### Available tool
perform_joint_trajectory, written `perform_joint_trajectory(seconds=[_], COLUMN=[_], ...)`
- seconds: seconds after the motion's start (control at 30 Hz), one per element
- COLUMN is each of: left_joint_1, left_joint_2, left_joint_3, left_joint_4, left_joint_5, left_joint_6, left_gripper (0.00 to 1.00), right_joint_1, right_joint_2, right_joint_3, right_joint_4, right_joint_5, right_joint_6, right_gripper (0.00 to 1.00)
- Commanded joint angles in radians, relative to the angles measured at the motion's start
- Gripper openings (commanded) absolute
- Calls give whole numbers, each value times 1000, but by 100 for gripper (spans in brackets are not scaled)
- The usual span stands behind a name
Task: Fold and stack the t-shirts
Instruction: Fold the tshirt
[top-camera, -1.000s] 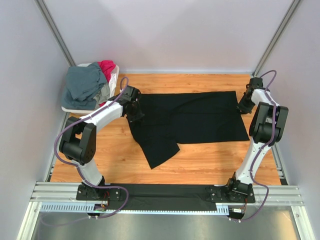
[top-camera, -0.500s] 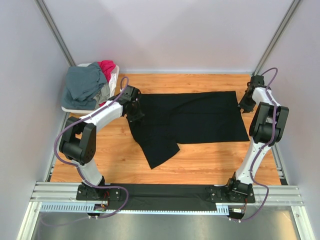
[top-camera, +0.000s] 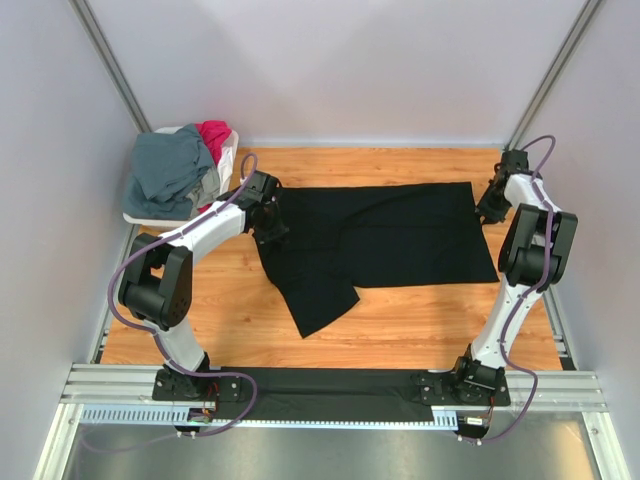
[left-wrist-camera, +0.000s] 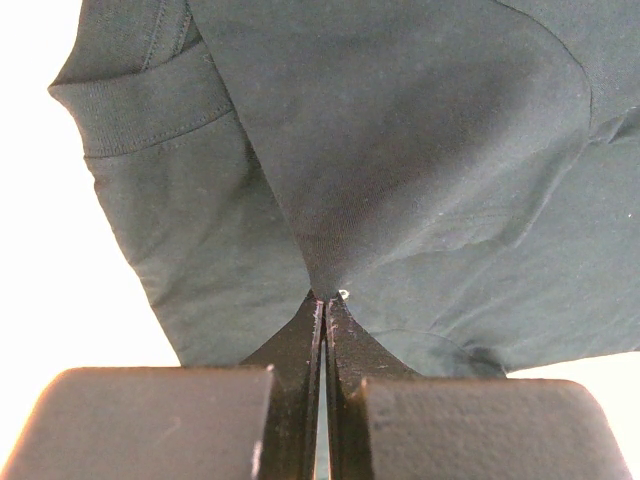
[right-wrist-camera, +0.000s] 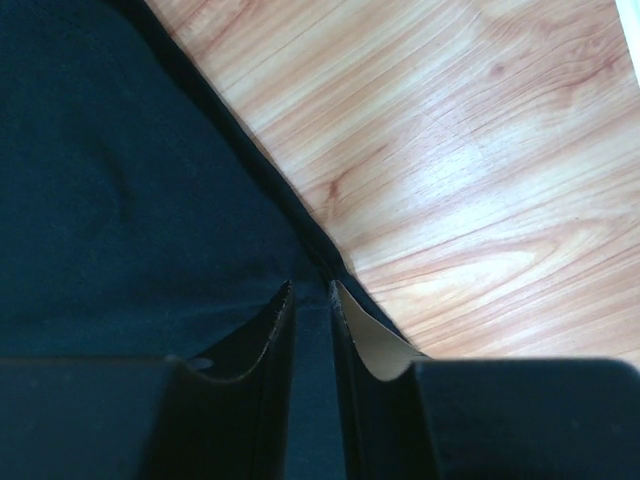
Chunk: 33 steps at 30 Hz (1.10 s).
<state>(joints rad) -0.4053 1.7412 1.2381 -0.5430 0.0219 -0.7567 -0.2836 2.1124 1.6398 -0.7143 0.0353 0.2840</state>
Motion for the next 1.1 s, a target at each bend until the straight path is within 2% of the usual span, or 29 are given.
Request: perform_joint_trajectory(seconds=[0.0,0.37,0.4,0.43,0.5,1.07], left_joint_1=[-4,-4,-4,-4,-4,-1], left_joint_2=[3,-2,-3,-6,-12,-80], left_joint_3=[35,38,38,38,38,41], left_joint_4=[-12,-20,-21,-21,-23,-31], left_joint_5=[-4,-10,-8,-11,-16,-20], left_joint_6=[14,13,13,13,13,19], left_gripper=[0,0,0,0,0,0], right_joint_1=[1,1,1,1,1,-2], right_joint_2=[23,54,54,47,38,-64], right_joint_3=[34,29,31,32,34,75], right_joint_4=[6,-7,-5,-5,-8,-88], right_joint_5=[-12,11,11,12,15,58], right_joint_6=[6,-3,-3,-5,-8,-25], right_gripper=[22,21,18,9,0,1])
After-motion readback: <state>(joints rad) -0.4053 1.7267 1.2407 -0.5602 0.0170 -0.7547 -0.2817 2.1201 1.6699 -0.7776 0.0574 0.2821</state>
